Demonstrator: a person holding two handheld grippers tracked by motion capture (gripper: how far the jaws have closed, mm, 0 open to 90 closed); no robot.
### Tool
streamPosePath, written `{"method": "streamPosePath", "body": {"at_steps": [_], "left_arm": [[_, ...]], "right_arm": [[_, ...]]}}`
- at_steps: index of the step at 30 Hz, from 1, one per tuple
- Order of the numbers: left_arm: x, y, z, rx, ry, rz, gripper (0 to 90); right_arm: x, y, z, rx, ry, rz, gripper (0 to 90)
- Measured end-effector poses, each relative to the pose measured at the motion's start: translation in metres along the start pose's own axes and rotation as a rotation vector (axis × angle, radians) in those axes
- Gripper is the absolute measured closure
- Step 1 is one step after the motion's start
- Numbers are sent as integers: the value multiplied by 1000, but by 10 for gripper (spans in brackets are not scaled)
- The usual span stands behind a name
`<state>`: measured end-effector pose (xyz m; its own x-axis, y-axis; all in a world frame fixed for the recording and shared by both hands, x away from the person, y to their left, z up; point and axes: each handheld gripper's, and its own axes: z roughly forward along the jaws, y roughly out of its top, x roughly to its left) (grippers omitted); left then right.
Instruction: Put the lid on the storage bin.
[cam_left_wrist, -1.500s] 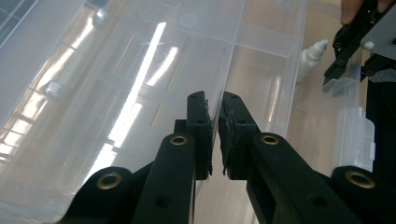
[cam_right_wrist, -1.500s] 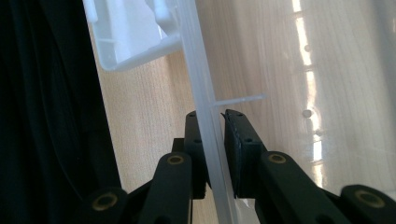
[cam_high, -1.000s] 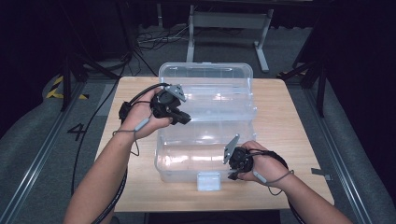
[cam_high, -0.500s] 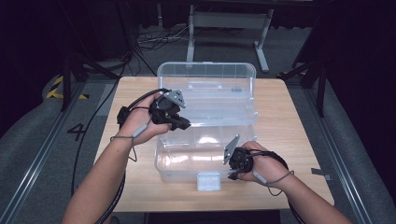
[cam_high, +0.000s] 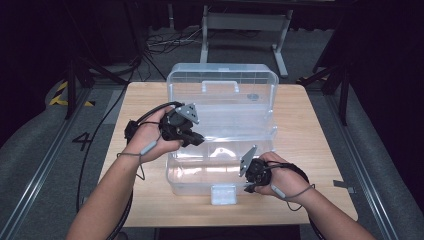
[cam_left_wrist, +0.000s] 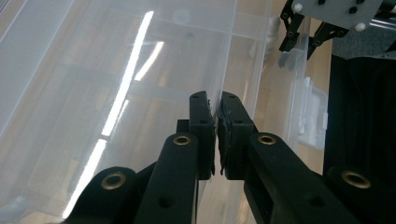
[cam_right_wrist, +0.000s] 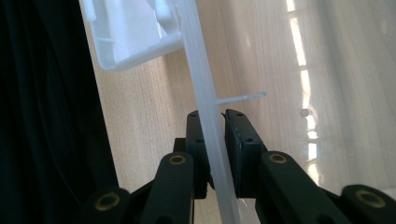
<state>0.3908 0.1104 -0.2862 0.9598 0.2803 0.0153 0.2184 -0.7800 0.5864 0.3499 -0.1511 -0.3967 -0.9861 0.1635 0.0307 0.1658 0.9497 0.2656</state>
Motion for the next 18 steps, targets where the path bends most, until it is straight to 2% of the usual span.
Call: {"method": "streamPosePath", "body": {"at_steps": [10, 18], "left_arm": [[-9, -7, 2, -12, -5, -12, 851], [-13, -10, 3, -3, -17, -9, 852]], "right_arm": [[2, 0, 0, 7, -14, 3, 809], [3, 0, 0, 1, -27, 4, 808]]}}
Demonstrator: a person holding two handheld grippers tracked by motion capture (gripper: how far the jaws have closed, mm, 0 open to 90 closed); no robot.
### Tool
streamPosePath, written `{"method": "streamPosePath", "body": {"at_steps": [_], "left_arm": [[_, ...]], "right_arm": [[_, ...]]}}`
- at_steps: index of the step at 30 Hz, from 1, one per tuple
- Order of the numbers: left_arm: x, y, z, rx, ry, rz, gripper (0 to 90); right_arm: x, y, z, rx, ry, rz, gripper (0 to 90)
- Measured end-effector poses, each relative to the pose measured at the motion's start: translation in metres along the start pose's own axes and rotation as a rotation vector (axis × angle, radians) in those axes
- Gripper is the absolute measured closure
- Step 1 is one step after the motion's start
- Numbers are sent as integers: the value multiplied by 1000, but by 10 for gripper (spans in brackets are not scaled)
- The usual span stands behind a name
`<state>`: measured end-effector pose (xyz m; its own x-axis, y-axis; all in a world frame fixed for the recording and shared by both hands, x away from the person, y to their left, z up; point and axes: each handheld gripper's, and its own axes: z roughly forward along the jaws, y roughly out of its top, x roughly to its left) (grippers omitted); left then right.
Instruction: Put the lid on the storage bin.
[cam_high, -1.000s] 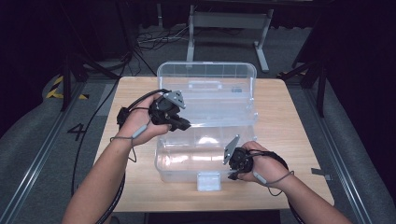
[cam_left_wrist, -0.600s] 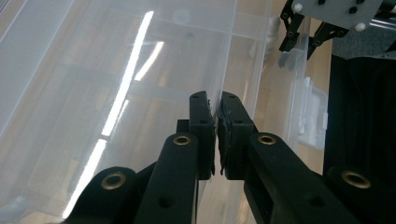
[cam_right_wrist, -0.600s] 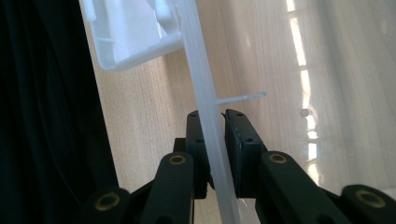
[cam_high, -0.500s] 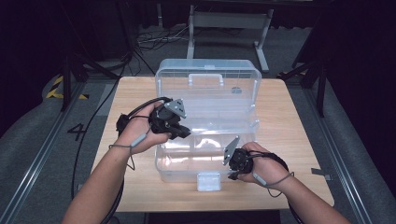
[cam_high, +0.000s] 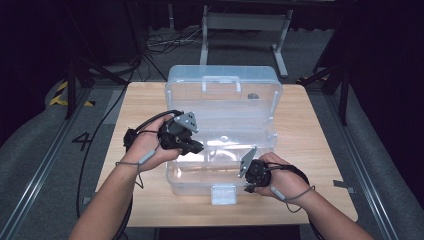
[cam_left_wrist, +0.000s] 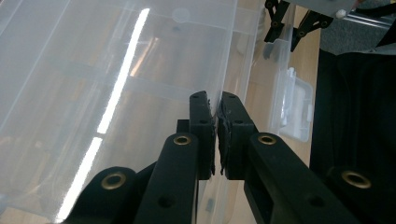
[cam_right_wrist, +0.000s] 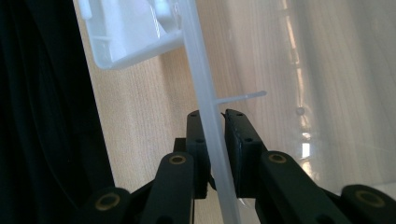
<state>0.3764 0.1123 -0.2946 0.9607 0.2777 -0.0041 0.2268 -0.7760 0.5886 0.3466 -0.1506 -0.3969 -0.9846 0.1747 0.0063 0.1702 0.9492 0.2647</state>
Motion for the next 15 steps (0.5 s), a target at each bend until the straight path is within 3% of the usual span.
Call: {"method": "streamPosePath", "body": {"at_steps": [15], "left_arm": [[-4, -1, 2, 15, -6, 4, 852]], "right_arm": [[4, 0, 0, 11, -38, 1, 797]]}}
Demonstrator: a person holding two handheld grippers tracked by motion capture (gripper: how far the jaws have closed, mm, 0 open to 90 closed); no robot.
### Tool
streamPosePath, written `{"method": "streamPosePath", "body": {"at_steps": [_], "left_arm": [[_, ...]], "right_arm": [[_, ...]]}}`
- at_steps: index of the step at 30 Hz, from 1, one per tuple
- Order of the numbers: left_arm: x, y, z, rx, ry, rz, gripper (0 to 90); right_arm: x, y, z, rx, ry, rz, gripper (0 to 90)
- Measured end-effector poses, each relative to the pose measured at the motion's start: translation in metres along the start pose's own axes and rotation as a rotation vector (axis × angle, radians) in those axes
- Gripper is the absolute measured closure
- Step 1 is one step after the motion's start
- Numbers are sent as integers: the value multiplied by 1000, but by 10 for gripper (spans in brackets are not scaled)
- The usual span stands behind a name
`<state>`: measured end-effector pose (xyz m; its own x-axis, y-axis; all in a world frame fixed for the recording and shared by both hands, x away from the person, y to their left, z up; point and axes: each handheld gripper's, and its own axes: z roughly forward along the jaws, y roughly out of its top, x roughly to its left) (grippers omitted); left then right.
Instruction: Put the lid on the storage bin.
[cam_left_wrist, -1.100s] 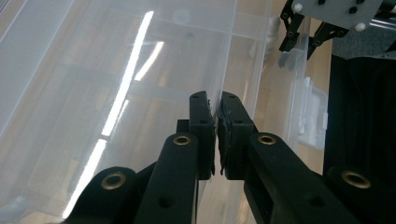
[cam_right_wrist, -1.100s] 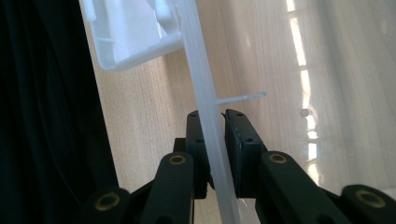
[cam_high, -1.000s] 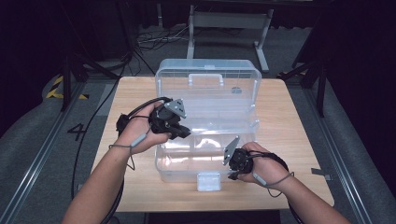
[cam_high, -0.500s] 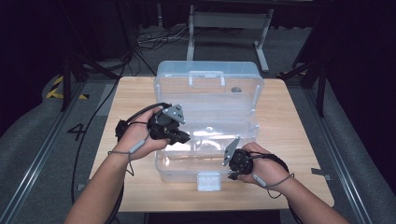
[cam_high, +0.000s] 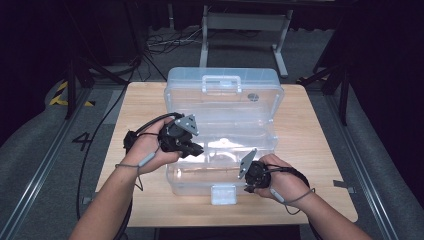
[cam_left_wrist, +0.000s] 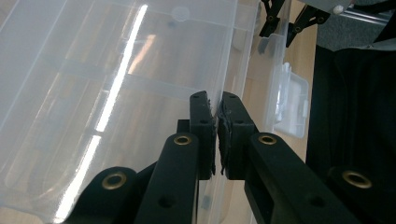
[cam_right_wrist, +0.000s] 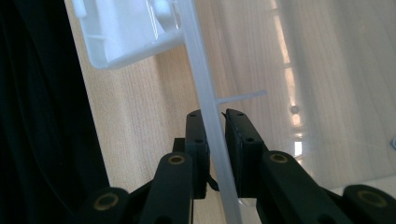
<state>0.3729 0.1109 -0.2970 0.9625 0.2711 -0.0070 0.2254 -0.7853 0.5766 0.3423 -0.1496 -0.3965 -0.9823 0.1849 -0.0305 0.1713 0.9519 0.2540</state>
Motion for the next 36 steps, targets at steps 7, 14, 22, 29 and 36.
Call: {"method": "streamPosePath", "body": {"at_steps": [7, 14, 22, 29, 36], "left_arm": [[0, 0, 1, 6, -10, 2, 853], [1, 0, 1, -1, -17, -5, 851], [2, 0, 1, 0, -20, -9, 849], [2, 0, 1, 3, -21, -10, 848], [2, 0, 1, 0, -22, -10, 848]], "right_arm": [[1, 0, -1, -9, -10, -1, 793], [1, -2, -13, -49, -14, 10, 793], [2, -4, -25, -82, -13, 3, 798], [2, -7, -47, -111, -12, 1, 813], [-1, -12, -67, -175, 5, 20, 836]]}}
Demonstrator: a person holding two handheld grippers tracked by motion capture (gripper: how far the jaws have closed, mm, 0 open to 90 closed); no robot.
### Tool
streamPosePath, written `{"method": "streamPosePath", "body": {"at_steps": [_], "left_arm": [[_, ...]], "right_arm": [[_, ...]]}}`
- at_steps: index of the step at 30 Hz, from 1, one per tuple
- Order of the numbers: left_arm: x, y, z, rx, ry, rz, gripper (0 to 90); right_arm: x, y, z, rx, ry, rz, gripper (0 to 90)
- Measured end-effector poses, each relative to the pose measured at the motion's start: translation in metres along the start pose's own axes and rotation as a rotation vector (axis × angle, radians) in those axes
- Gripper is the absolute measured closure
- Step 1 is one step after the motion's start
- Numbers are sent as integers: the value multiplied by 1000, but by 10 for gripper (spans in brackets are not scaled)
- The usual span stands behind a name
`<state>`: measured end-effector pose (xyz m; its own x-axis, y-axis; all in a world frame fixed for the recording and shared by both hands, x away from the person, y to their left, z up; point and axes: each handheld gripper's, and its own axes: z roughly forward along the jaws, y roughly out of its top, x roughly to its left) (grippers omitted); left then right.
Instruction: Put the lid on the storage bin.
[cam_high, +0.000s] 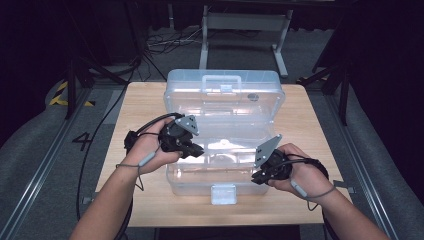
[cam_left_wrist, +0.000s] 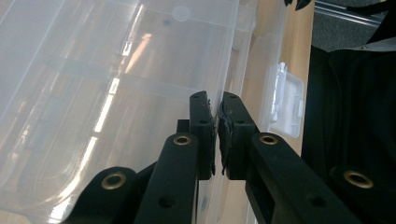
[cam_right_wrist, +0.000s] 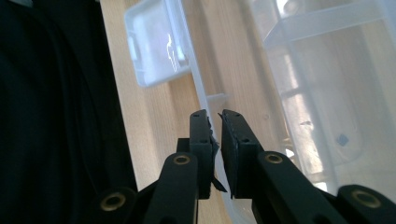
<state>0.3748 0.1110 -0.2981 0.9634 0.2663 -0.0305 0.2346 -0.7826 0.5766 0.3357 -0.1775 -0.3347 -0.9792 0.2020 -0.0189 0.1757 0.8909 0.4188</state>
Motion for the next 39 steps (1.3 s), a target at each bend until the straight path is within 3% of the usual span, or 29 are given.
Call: {"method": "streamPosePath", "body": {"at_steps": [3, 13, 18, 31, 39], "left_arm": [[0, 0, 0, 2, -2, -1, 848], [1, 0, 0, 2, -5, -4, 845], [0, 0, 0, 3, -3, -3, 846], [-2, -2, 2, 3, -8, -4, 847], [-3, -3, 2, 4, -8, 3, 847]], "right_arm": [[-3, -2, -4, -47, 9, 11, 851], [-7, -3, -20, -102, 11, 22, 882], [-10, -4, -32, -165, 10, 38, 900], [-17, -18, -53, -353, -61, 120, 900], [-20, -24, -57, -405, -100, 151, 900]]}}
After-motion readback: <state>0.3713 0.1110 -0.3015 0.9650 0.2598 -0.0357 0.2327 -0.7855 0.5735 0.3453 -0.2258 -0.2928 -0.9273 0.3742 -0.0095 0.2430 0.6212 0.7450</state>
